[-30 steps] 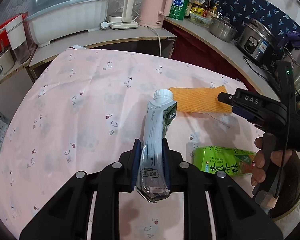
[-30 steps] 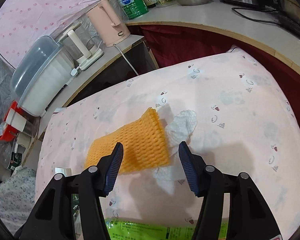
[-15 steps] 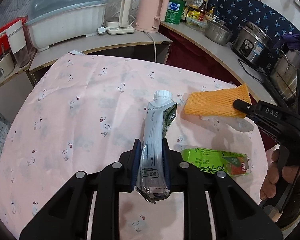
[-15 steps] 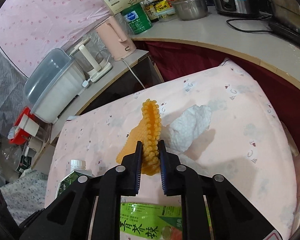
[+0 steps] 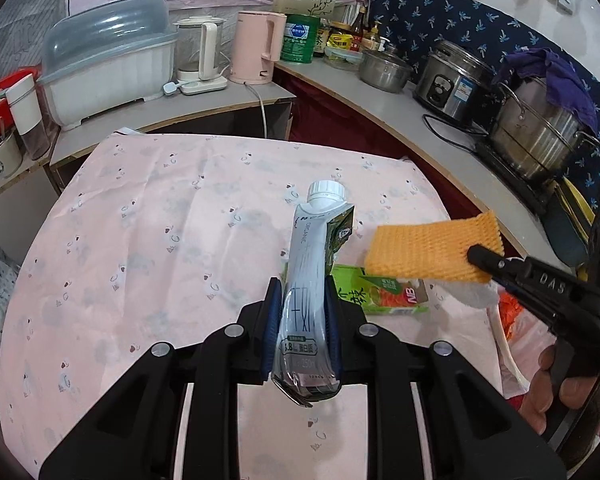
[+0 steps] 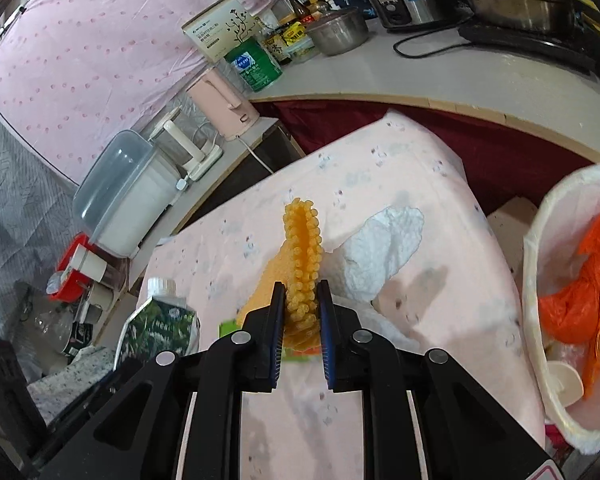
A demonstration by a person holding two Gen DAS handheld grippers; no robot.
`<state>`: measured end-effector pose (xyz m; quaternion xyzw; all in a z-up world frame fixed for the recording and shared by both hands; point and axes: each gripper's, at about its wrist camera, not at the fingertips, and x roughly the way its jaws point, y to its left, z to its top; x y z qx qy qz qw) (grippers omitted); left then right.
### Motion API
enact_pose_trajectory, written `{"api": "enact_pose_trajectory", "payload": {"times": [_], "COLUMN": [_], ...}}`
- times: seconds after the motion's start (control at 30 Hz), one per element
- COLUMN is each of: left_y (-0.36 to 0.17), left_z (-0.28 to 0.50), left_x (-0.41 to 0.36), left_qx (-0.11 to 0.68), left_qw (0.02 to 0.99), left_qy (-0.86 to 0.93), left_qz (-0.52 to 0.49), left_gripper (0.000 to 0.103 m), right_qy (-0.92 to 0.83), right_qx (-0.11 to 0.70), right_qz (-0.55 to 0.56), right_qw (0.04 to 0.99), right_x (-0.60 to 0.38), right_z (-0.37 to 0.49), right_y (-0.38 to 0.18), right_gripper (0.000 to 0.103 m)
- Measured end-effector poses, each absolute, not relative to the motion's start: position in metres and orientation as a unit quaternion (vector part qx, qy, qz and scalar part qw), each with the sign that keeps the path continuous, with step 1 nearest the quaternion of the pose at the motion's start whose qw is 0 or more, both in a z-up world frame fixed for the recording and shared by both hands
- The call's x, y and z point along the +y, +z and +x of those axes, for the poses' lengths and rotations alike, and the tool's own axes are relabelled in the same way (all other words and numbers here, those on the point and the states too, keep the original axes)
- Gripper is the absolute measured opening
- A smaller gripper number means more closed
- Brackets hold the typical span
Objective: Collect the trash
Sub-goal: 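Lift the mesh sleeve with the right tool while the left tool holds the carton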
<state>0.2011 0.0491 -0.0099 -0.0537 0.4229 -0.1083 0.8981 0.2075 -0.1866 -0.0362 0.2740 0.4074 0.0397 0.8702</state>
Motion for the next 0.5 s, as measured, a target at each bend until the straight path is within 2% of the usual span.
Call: {"api": "enact_pose_trajectory", "payload": {"times": [0.17,0.27,0.4,0.5], "left_y": [-0.018,-0.022,-0.026,-0.028], "left_z": [0.183,0.174,0.164,0.159], "left_x": [0.037,0.032,0.029,0.028], "left_qx": [0.434,0.439,0.443,0.445], "left_qw": [0.892,0.889,0.887,0.887], "left_qy": [-0.118,-0.123,-0.125,-0.124], "left_qz": [-0.043,-0.037,-0.030,-0.028], "left_gripper": [0.020,0.020,0.020,0.020], "right_qy": [0.043,0.023,0.000,-0.004], "right_qx": [0.435,0.440,0.422,0.415], "right_qz": [0.271,0.237,0.232,0.232], "right_qw": [0.857,0.866,0.876,0.880], "right_x": [-0.176,-0.169,-0.176,-0.182], "right_z": [0.163,0.150,0.146,0.153], "right_y": [-0.063,-0.070,-0.067,-0.067], "right_gripper": [0.018,0.028,0.047,0.052]}}
